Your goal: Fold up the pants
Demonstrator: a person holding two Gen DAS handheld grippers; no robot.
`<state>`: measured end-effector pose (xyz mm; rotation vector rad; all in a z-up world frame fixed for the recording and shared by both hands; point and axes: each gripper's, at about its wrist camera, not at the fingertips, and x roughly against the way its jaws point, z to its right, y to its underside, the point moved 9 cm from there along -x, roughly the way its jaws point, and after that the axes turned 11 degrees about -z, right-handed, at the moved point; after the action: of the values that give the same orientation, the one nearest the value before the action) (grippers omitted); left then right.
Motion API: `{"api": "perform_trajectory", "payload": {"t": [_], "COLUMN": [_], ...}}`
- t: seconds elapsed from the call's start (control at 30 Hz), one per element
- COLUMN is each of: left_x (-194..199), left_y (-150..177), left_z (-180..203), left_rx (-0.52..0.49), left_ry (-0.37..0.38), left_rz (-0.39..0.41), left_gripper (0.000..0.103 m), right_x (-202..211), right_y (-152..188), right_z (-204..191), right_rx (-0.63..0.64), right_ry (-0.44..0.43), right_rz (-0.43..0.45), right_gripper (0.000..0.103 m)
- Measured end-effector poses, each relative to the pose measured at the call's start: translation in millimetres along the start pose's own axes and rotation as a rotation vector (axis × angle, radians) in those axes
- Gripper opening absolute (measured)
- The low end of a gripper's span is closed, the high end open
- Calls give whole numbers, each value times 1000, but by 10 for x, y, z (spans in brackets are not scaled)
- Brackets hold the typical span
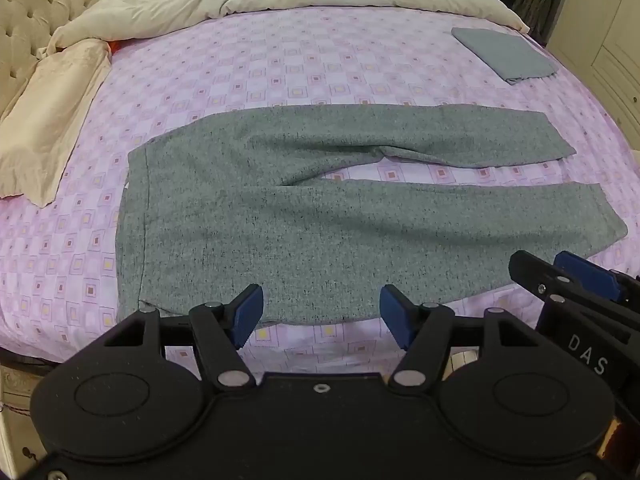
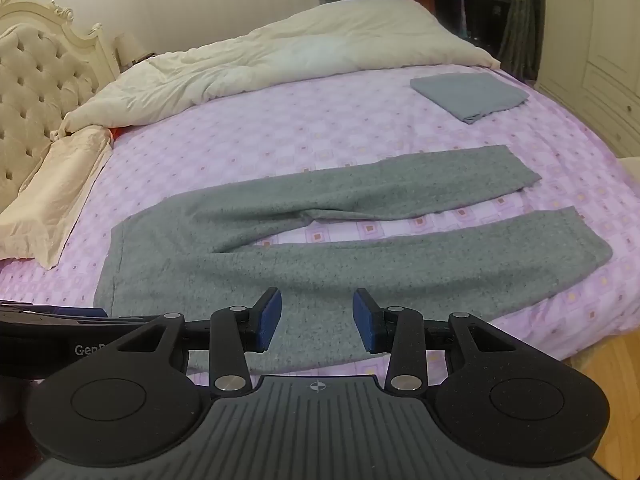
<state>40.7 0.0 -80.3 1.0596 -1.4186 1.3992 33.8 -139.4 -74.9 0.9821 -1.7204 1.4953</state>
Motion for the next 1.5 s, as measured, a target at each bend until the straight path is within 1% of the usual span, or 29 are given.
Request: {"api": "perform_trajectory", "payload": {"t": [0.53, 0.77, 1.07, 1.23, 1.37, 1.5], "left_x": [-31, -43, -58, -60, -77, -87], "left_y": [22, 35, 13, -9, 20, 13], "left_z": [73, 25, 29, 50, 63, 80], "left_rx": [0, 2, 5, 7, 2, 6], "left_ry": [-2, -6, -8, 0, -15, -15], "left_rz": [4, 1, -17, -2, -28, -30], "left_gripper": [67, 67, 67, 67, 67, 67], "right_x": [-13, -28, -38, -39, -59, -82], "right_y": [19, 17, 15, 15, 15, 3], "right_z": [5, -9, 19, 20, 18, 49], "right_rx": [-8, -8, -9, -10, -11, -11], "right_ry": [-10, -14, -19, -20, -24, -28], "right_rz": [-4, -6, -9, -9, -12, -18], "right_gripper": [39, 39, 39, 39, 39, 39]}}
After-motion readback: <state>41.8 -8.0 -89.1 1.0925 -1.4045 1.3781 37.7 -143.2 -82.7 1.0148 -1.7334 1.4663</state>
